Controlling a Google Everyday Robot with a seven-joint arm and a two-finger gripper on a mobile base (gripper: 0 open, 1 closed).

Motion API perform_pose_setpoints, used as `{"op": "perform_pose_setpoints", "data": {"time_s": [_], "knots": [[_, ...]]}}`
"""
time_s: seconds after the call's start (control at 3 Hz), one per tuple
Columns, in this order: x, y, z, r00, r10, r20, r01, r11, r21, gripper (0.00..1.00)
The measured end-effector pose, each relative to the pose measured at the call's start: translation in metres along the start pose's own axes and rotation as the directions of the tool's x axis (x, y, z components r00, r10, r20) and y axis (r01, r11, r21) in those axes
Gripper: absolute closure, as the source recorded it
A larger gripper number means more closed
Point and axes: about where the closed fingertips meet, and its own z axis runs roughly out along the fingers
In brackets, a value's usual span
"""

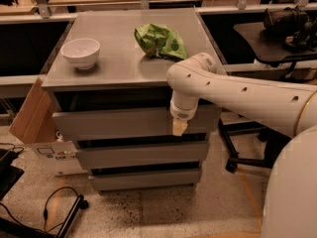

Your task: Open top drawer

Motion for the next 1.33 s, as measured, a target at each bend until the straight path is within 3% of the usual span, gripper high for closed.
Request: {"op": "perform_pose_setpoints", "data": {"time_s": [0.67,1.33], "knots": [[0.0,-0.0001,-0.0004,1.0,0.0,0.0,0.0,1.0,0.0,0.99],[-0.0001,-0.0001,-0.0005,1.0,0.0,0.0,0.0,1.0,0.0,1.0]]}}
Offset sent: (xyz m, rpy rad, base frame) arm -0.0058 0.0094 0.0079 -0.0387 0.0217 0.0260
